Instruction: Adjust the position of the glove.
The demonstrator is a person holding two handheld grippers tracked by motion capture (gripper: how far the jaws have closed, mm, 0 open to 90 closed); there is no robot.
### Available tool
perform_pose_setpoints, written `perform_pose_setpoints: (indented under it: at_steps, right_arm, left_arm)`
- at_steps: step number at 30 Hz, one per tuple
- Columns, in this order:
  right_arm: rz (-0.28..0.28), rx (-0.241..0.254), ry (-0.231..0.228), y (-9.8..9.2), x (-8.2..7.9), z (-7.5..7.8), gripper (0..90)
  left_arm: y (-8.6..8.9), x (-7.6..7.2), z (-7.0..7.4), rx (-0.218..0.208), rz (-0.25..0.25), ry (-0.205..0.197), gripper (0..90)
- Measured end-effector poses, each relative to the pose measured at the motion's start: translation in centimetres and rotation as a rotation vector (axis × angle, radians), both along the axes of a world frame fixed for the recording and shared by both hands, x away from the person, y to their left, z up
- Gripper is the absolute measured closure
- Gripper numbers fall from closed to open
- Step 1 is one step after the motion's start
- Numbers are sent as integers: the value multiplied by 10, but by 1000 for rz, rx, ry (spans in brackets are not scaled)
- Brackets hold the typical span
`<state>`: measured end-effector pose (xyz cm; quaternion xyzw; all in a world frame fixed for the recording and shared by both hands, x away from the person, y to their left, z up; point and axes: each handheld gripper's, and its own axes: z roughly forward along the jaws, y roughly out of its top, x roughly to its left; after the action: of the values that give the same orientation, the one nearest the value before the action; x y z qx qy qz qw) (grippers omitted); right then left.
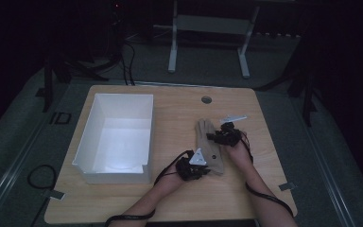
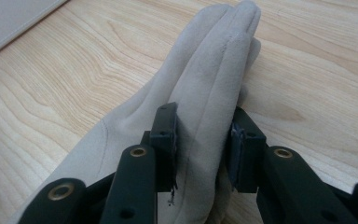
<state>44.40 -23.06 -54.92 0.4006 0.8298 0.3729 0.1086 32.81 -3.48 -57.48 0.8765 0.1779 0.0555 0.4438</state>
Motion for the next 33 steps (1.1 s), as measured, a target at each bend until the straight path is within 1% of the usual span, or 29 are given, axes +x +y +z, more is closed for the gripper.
perform_pose_setpoints:
  at_steps: [1, 2, 4, 6, 7, 9, 10, 11, 13, 14, 15, 16, 18, 19, 20, 22, 26, 28, 31, 33]
  right_arm:
    - [-1, 5, -1, 0, 0, 0, 697]
    - [-2, 13, 2, -1, 0, 1, 702]
    - [-1, 45, 19, -3, 0, 1, 710]
    - [6, 73, 40, -4, 0, 1, 712]
    - [7, 80, 36, -4, -1, 2, 713]
    - [18, 84, 37, -4, -2, 4, 714]
    - [16, 88, 37, -4, -3, 5, 715]
    - [22, 92, 41, -4, -3, 6, 715]
    - [21, 109, 43, -4, -3, 10, 716]
    - [24, 113, 42, -4, -4, 12, 717]
    - [20, 115, 33, -5, -5, 15, 717]
    - [27, 128, 42, -5, -5, 17, 718]
    - [24, 129, 30, -6, -6, 22, 718]
    - [29, 138, 30, -7, -6, 25, 717]
    - [24, 148, 26, -8, -6, 28, 718]
    - [24, 150, 16, -10, -8, 35, 717]
    - [22, 181, -3, -14, -10, 51, 717]
    - [25, 194, -16, -16, -12, 60, 717]
    - [23, 196, -33, -18, -14, 72, 716]
    - [18, 204, -34, -19, -15, 77, 716]
  left_arm:
    - [1, 1, 0, -13, 3, 15, 847]
    - [2, 2, 0, -18, -8, 33, 847]
    - [3, 2, 1, -22, -11, 40, 848]
    - [3, 0, 3, -18, -22, 28, 848]
    - [3, -1, 5, -19, -30, 38, 848]
    - [3, -3, 9, -13, -36, 27, 848]
    - [3, -4, 11, 6, -46, 12, 847]
    - [3, -5, 13, 12, -46, 1, 847]
    - [3, -6, 17, 15, -54, 0, 847]
    - [3, -7, 20, 14, -52, -10, 847]
    - [3, -6, 22, 16, -61, -5, 847]
    - [3, -7, 24, 24, -60, -15, 847]
    - [3, -7, 29, 23, -65, -17, 847]
    - [4, -8, 33, 26, -62, -28, 846]
    - [4, -8, 36, 26, -61, -32, 847]
    - [5, -9, 43, 30, -63, -43, 846]
    - [8, -10, 59, 28, -66, -59, 846]
    - [9, -11, 66, 27, -63, -74, 846]
    - [10, -12, 75, 39, -56, -91, 846]
    - [11, -12, 80, 49, -54, -98, 846]
